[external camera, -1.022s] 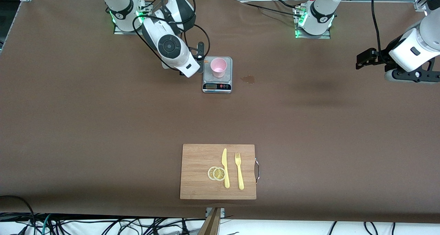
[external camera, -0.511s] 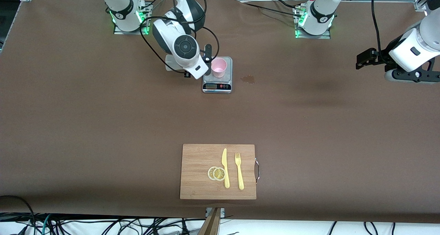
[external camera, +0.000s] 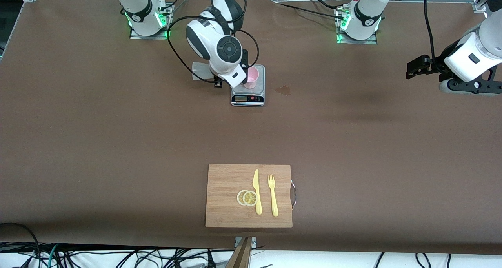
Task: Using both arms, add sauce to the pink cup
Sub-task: 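Tilt the bottle nozzle into the pink cup with the right gripper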
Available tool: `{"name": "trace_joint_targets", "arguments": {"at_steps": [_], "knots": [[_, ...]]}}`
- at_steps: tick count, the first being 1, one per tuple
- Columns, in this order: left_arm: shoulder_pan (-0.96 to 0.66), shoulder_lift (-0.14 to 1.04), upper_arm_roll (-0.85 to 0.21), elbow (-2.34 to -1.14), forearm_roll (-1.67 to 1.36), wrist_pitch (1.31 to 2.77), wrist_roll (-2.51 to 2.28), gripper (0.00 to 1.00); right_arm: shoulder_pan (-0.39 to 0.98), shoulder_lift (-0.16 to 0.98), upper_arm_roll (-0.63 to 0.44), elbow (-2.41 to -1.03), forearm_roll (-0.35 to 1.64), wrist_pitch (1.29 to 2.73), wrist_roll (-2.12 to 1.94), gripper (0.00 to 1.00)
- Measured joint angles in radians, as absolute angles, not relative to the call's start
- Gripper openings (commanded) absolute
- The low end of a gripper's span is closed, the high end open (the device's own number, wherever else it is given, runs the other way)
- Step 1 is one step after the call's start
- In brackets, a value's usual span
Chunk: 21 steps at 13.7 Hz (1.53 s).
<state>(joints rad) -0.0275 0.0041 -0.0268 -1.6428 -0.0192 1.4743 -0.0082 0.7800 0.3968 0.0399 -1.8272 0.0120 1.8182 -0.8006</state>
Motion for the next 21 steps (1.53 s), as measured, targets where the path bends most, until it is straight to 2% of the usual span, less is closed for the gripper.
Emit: {"name": "trace_joint_targets", "arguments": {"at_steps": [9,15,21], "knots": [[-0.027,0.004,-0.027,-1.643,-0.019,1.474,-0.008,1.00,0.812,0.421,0.040,-1.765,-0.090,1.727,-0.725,0.14],[-0.027,0.004,-0.027,-1.643,-0.019,1.474,-0.008,1.00,0.834,0.476,0.040,-1.682,-0.143,1.655,-0.700,0.15],[-0.027,0.004,-0.027,-1.643,-0.019,1.474,-0.008,1.00,0.839,0.504,0.039,-1.634,-0.144,1.617,-0.677,0.18]]}}
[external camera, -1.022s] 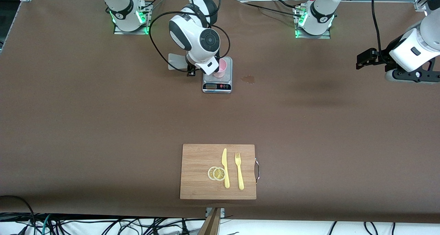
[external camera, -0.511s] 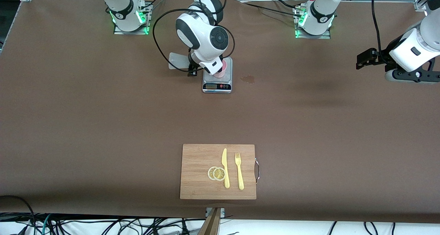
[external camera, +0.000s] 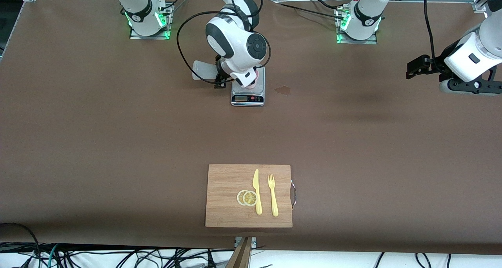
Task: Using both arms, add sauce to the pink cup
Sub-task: 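Tilt the bottle nozzle into the pink cup with the right gripper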
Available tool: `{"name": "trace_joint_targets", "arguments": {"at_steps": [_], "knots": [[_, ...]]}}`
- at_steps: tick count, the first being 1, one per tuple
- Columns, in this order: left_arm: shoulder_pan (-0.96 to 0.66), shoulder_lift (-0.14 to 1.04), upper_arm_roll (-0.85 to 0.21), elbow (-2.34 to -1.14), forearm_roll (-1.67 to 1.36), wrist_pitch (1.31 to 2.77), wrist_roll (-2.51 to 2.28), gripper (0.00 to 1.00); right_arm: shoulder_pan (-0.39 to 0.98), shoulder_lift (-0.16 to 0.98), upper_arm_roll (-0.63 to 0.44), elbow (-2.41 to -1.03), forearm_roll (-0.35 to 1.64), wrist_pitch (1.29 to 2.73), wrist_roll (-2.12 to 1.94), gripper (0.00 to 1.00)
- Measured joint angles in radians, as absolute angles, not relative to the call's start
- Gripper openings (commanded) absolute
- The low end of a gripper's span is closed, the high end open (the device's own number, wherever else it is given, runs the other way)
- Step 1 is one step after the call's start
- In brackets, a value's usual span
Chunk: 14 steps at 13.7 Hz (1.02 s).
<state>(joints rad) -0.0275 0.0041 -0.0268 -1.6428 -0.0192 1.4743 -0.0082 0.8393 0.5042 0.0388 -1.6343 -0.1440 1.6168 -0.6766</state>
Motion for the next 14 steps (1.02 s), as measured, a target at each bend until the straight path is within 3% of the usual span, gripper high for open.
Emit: {"name": "trace_joint_targets", "arguments": {"at_steps": [6,14], "knots": [[-0.027,0.004,-0.027,-1.643,-0.019,1.474,-0.008,1.00,0.760,0.491,0.027,-1.613,0.058,1.617,-0.712,0.18],[-0.027,0.004,-0.027,-1.643,-0.019,1.474,-0.008,1.00,0.428,0.380,0.019,-1.618,0.323,1.570,-1.183,0.18]]}}
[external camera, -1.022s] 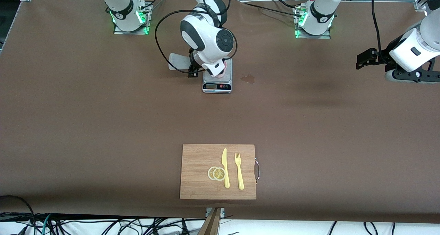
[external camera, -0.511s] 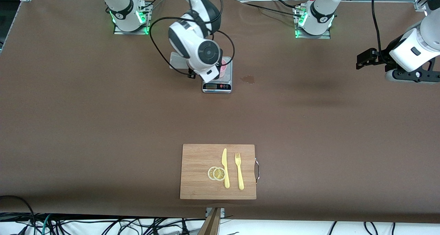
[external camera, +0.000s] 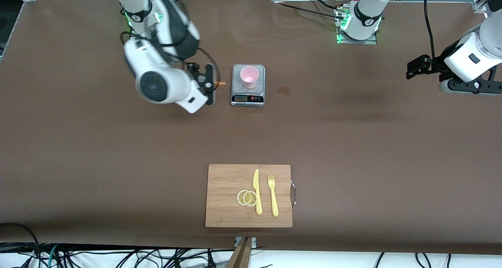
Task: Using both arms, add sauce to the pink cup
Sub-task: 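Tilt the bottle nozzle into the pink cup with the right gripper, then carry the bottle back and set it on the table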
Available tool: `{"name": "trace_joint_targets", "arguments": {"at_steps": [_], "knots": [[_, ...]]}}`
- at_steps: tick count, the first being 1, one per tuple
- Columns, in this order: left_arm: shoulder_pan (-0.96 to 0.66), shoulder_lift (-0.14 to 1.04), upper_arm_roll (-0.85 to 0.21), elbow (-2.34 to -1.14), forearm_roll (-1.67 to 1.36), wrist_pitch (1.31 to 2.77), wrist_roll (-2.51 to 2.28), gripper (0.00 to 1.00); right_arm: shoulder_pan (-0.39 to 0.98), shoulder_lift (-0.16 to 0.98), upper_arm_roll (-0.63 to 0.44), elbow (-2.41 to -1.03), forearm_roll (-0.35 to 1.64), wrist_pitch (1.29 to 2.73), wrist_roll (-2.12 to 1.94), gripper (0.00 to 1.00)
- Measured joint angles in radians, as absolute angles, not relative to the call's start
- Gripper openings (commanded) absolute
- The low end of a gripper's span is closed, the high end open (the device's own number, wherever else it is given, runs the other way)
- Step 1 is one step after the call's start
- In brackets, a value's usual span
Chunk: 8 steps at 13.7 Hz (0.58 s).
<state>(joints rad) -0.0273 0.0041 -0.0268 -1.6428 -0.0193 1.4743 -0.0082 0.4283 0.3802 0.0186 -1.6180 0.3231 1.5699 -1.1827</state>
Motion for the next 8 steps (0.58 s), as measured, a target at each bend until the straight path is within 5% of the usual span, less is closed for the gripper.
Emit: {"name": "trace_joint_targets", "arguments": {"at_steps": [8], "knots": [[-0.028,0.004,-0.028,-1.643,-0.019,1.474,-0.008,1.00,0.046,0.372,0.011,-1.694,0.524,1.474,-1.850,0.18]]}}
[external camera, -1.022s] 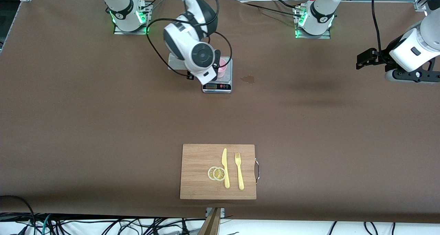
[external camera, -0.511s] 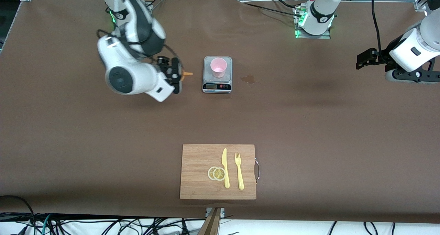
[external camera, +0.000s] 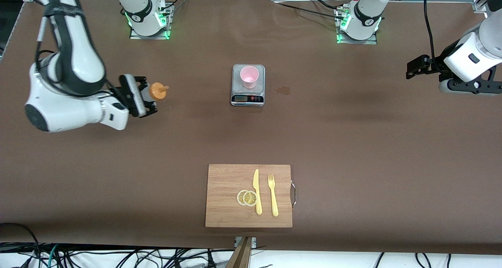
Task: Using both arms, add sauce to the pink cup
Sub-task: 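Carry the bottle back and set it on the table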
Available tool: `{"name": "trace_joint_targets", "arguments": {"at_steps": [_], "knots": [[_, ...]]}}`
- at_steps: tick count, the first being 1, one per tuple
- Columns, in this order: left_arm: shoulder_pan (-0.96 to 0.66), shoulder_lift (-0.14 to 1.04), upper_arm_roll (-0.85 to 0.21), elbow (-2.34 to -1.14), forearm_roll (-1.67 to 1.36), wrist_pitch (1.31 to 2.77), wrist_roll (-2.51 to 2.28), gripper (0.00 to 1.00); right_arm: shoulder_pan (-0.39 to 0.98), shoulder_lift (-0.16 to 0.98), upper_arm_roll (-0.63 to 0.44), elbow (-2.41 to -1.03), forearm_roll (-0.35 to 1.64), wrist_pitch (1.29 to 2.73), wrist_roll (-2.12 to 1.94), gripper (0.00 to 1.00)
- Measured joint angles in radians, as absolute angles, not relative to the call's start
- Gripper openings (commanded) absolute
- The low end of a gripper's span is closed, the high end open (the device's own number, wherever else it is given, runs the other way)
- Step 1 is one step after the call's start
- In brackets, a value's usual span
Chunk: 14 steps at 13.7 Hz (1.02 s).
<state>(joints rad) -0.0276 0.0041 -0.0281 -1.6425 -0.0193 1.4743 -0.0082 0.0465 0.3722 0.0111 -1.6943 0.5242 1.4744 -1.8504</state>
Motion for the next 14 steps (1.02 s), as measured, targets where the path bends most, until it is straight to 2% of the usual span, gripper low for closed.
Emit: {"name": "trace_joint_targets", "arguments": {"at_steps": [6,14], "knots": [[-0.028,0.004,-0.032,-1.642,-0.019,1.468,-0.008,1.00,-0.129,0.447,0.003,-1.787,0.633,1.460,-2.269,0.18],[-0.028,0.004,-0.036,-1.641,-0.019,1.466,-0.008,1.00,-0.168,0.731,-0.076,-1.808,0.764,1.392,-2.634,0.18]]}}
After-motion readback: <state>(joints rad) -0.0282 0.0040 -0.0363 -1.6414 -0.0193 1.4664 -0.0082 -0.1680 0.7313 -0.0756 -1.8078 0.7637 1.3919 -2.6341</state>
